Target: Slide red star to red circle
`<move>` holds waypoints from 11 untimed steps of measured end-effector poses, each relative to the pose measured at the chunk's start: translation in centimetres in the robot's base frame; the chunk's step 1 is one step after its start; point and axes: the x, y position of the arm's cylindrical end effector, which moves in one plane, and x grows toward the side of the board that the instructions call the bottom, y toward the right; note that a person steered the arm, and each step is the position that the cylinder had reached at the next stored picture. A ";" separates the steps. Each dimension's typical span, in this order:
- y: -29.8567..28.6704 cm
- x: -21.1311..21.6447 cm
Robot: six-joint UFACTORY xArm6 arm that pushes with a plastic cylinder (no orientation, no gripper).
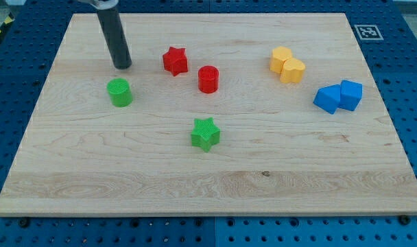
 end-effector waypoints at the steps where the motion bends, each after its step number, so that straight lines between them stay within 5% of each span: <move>1: 1.1 -3.7; 3: 7.8 -4.4; 11: 13.1 2.0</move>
